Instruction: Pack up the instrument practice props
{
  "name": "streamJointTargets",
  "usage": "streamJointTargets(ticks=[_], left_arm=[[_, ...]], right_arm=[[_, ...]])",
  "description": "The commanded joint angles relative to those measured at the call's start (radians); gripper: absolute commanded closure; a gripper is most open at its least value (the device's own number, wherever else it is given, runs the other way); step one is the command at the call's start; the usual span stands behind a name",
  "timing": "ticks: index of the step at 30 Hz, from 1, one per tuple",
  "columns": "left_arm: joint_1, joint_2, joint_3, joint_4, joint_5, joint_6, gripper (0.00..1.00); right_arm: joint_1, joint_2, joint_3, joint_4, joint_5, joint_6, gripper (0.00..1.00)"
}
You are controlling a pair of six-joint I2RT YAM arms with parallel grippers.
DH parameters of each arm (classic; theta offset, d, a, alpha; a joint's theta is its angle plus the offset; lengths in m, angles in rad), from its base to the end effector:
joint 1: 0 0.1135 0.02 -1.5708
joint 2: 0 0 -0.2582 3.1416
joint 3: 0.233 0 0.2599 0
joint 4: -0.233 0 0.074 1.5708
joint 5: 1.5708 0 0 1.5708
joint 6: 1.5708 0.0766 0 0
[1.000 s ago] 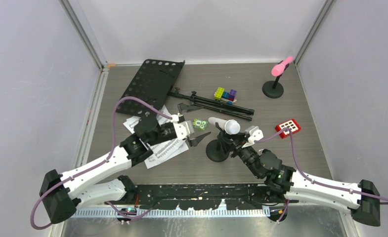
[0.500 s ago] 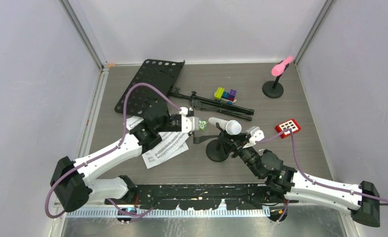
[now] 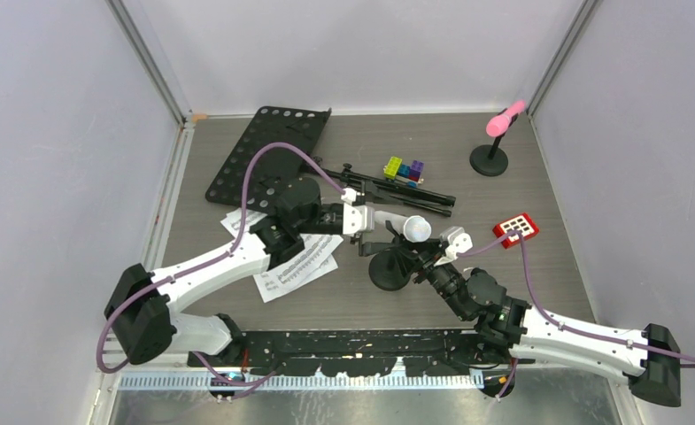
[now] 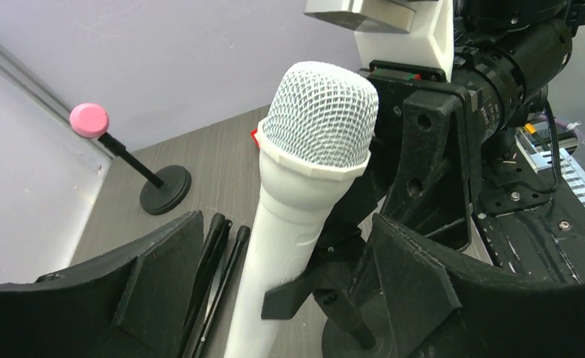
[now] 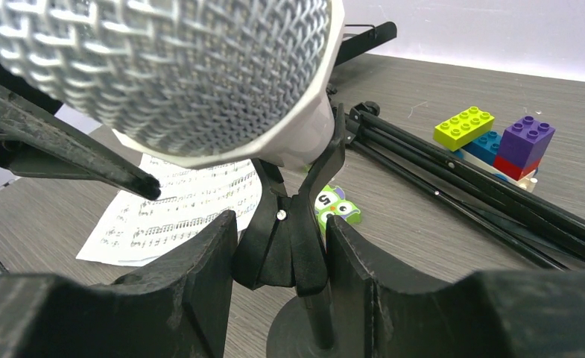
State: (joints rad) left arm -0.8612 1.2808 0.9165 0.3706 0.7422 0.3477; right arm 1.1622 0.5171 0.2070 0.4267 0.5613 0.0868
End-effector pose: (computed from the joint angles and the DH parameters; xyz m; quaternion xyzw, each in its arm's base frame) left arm 0.1785 -0.2873 0.3277 0.5850 0.3943 -0.4151 0.5745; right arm 0.1139 0.1605 0.2373 -0.1494 0.6546 0.2704 0.6900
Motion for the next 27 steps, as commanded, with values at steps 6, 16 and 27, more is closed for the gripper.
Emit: streamJointTargets(ticks=[6, 16, 27], left_arm=[[-0.045, 0.065, 0.092, 0.077, 0.002, -0.009, 0.28], [-0.047, 0.071, 0.094, 0.056, -0.012, -0.006, 0.42], [-0.049, 0.095, 0.092, 0.048, -0.009, 0.003, 0.34]], right_arm=[[0.002, 0.012, 0.007, 0.015, -0.016, 0.033, 0.65], [0.002, 0.023, 0.013, 0.019, -0.026, 0.027, 0.67], [0.002, 0.030, 0.018, 0.023, -0.030, 0.027, 0.67]])
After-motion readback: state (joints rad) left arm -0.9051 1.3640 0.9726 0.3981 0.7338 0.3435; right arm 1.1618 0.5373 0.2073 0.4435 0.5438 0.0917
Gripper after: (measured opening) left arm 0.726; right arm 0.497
